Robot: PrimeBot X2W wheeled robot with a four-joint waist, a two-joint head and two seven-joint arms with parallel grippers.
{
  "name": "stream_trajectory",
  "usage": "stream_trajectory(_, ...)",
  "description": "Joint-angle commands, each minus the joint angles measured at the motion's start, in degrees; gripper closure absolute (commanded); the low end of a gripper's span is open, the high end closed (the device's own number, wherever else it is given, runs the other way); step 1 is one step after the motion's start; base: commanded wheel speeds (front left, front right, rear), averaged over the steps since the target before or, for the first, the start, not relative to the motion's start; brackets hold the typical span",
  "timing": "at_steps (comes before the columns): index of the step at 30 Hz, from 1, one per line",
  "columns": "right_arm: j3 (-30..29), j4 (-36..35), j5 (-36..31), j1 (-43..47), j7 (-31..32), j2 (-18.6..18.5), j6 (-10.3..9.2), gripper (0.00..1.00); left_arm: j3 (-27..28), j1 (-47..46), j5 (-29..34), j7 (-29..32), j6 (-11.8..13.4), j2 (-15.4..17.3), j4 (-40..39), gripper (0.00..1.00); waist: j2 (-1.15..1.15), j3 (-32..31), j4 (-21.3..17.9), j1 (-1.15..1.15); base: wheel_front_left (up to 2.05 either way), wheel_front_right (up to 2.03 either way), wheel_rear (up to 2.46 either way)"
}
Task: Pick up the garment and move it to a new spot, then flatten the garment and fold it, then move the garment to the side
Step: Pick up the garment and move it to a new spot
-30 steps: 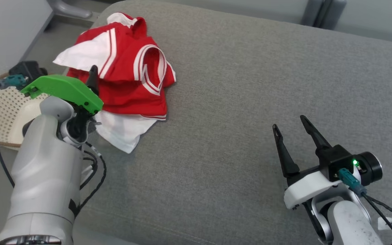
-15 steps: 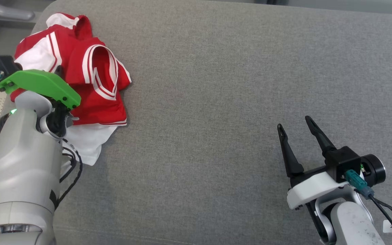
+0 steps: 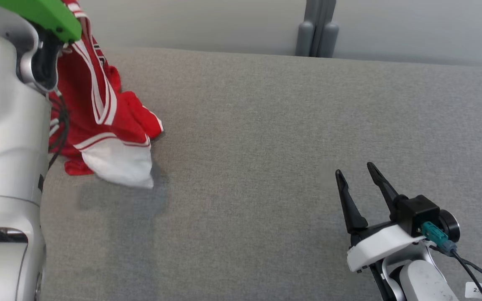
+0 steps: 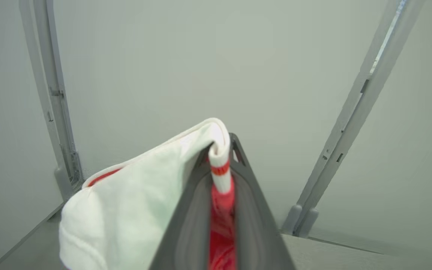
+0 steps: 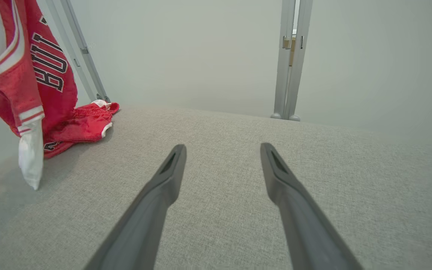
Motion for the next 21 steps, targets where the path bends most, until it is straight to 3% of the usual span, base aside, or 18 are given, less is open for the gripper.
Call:
stream_trajectory(1,0.03,0.54,0.55,1.08,-0.49,-0.21,-0.06,0.0,-0.61,-1.9,0.46,0.24,-0.34,-0.42,-1.48,1.0,0.0,-2.85,-3.89,0.0,0.0,0.0,0.0)
stream_trajectory(12,-0.71,1.79,2.47,0.17,-2.1,-0.17,-0.06,0.0,-3.97,-6.96,1.47,1.08,0.52,-4.77,-14.91,1.0,0.0,-1.16,-15.74,0.0,0.0,0.0,0.0)
stream_trajectory(21,-0.49,2.16,3.42,-1.86,-3.03,-0.16,-0.05,0.0,-11.16,0.11,2.61,2.86,0.6,-7.89,-18.21,1.0,0.0,2.94,-22.01,0.0,0.0,0.0,0.0)
